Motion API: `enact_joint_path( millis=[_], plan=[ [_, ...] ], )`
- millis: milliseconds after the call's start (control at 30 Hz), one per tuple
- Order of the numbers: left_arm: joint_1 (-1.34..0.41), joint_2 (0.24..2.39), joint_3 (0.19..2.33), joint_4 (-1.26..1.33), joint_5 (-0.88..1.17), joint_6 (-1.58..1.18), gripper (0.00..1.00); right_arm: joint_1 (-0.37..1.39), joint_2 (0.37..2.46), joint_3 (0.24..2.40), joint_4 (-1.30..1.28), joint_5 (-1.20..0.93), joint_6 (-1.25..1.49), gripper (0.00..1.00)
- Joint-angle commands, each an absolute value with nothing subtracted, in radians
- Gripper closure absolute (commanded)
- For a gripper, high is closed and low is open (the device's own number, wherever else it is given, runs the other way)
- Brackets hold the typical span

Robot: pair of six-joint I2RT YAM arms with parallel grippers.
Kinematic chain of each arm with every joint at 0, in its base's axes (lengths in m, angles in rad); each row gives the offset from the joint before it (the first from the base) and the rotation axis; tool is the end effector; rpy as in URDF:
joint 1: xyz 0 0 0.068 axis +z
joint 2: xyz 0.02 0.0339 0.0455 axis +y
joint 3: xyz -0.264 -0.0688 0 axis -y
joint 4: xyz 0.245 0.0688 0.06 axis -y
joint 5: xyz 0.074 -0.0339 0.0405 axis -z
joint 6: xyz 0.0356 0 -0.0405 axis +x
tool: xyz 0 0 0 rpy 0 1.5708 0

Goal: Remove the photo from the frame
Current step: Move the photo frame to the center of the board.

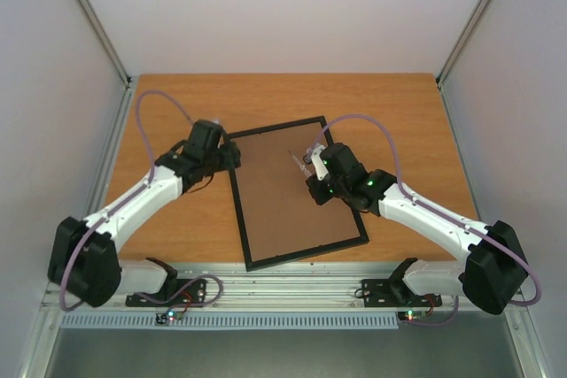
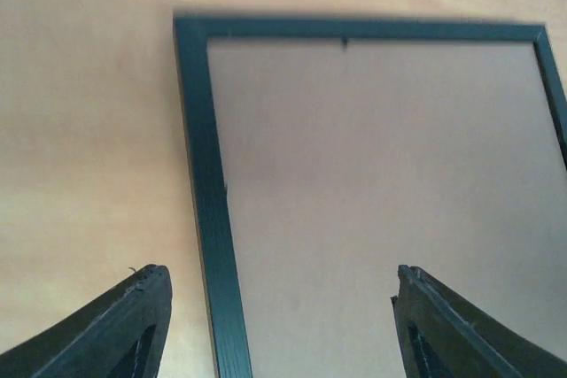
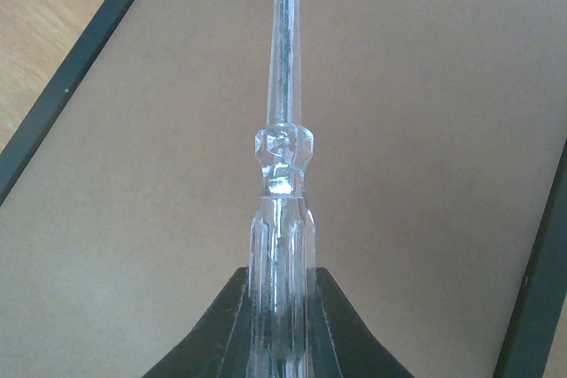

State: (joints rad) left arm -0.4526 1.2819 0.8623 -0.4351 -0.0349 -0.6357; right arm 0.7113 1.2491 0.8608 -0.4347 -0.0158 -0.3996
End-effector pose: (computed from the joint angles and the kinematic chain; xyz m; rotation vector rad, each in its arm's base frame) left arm 0.2388 -0.1147 0.2389 -0.2424 2.4638 -0.4426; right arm 0.1970 0.1705 0.2464 -1.2720 2.0354 0.1649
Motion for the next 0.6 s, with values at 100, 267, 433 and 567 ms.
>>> enact_joint_path(
  millis=[100,267,433,567],
  plan=[
    [-0.413,1.626,1.198,-0.496,-0.072,-0.076,0.26,0.706,1.241,0.843,-0.421,0.035,-0.391,0.99],
    [-0.366,1.841,1.403,-0.51,0.036,0.09,0.21,0.704,1.249,0.836,-0.408,0.04,-0.394,0.99],
    [-0.327,1.979,1.545,-0.557,0.118,0.216,0.21,0.703,1.272,0.84,-0.408,0.032,-0.395,0.99],
    [-0.304,2.111,1.68,-0.632,0.158,0.264,0.21,0.703,1.275,0.838,-0.404,0.027,-0.395,0.99]
  ],
)
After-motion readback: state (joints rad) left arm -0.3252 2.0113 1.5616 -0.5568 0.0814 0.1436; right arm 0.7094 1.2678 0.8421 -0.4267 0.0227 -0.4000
